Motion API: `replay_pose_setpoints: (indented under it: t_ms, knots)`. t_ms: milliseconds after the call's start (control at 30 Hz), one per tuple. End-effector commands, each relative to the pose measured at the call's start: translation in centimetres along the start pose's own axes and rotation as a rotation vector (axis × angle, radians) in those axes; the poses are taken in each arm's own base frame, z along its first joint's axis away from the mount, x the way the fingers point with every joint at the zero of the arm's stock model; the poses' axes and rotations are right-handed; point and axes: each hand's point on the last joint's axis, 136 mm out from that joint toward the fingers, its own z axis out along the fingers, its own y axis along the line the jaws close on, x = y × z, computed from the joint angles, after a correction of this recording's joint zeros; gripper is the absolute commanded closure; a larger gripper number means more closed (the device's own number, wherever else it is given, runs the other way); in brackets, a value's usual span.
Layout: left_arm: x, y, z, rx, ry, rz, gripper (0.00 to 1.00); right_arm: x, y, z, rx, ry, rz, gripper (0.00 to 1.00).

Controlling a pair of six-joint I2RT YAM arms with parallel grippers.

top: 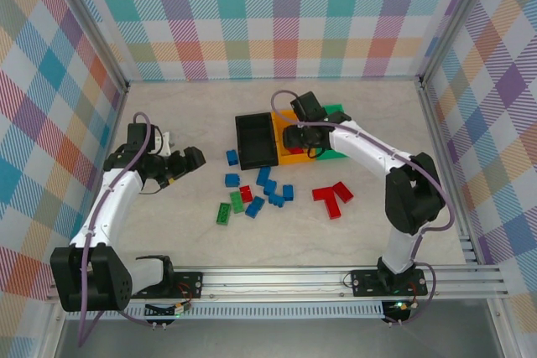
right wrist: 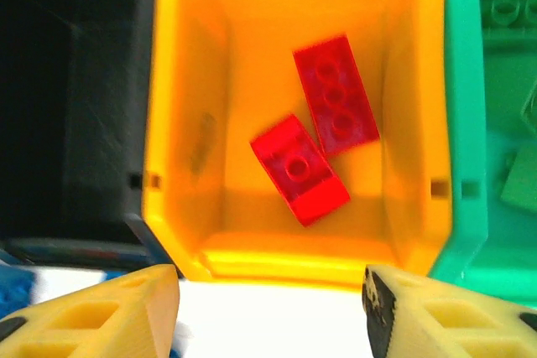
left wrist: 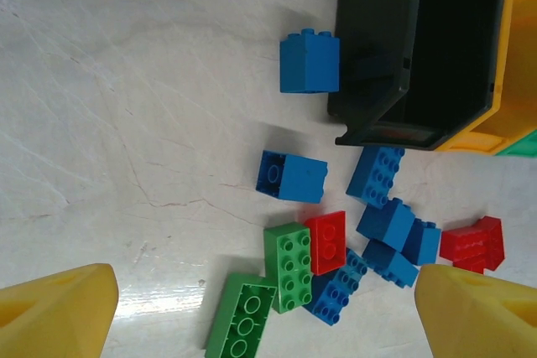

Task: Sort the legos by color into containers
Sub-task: Place the lego in the container, then move the container to the top-center of the table.

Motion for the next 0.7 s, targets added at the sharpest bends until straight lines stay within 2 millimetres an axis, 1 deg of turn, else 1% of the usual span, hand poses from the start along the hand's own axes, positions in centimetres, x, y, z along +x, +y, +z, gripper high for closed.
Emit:
replay_pose_setpoints:
  t_ms: [0,33,133,200,267,333,367,400,467,567,667]
  knots:
    - [0.2,-1.9,-0.1,0.046,0.007,-0.013,0.10,2.3,-0.7,-1.1,0.007,0.031,0.013,0.40]
    - [0.5,-2.2,0.1,0.042,0.012,0.001,0.10,3.0,-1.2,-1.3,0.016,0.037,0.017,0.40]
    - [1.2,-3.2,0.9,0.027,0.034,0.037,0.11,5.9,-3.0,-2.2,0.056,0.071,0.027,0.40]
    - [1.6,-3.8,1.9,0.022,0.058,0.053,0.12,8.1,-4.3,-3.0,0.082,0.093,0.040,0.40]
    - [1.7,-4.4,3.1,0.015,0.076,0.072,0.14,9.9,-5.6,-4.0,0.105,0.098,0.060,0.40]
    - [1.6,-5.2,4.3,0.016,0.096,0.091,0.16,11.6,-7.2,-4.5,0.139,0.105,0.089,0.40]
    - [1.4,-5.7,5.0,0.017,0.108,0.099,0.19,12.4,-8.3,-4.6,0.151,0.110,0.116,0.40]
    - [1.2,-6.1,5.8,0.013,0.121,0.104,0.22,13.4,-9.3,-4.4,0.153,0.129,0.152,0.40]
    - [0.6,-7.2,7.1,0.019,0.140,0.116,0.28,15.0,-10.6,-4.2,0.143,0.155,0.215,0.40]
    - [-0.1,-8.6,9.3,0.017,0.170,0.139,0.36,16.9,-11.9,-4.1,0.164,0.192,0.252,0.40]
    - [-0.8,-9.2,11.5,0.001,0.201,0.148,0.39,18.0,-12.8,-4.2,0.193,0.220,0.254,0.39]
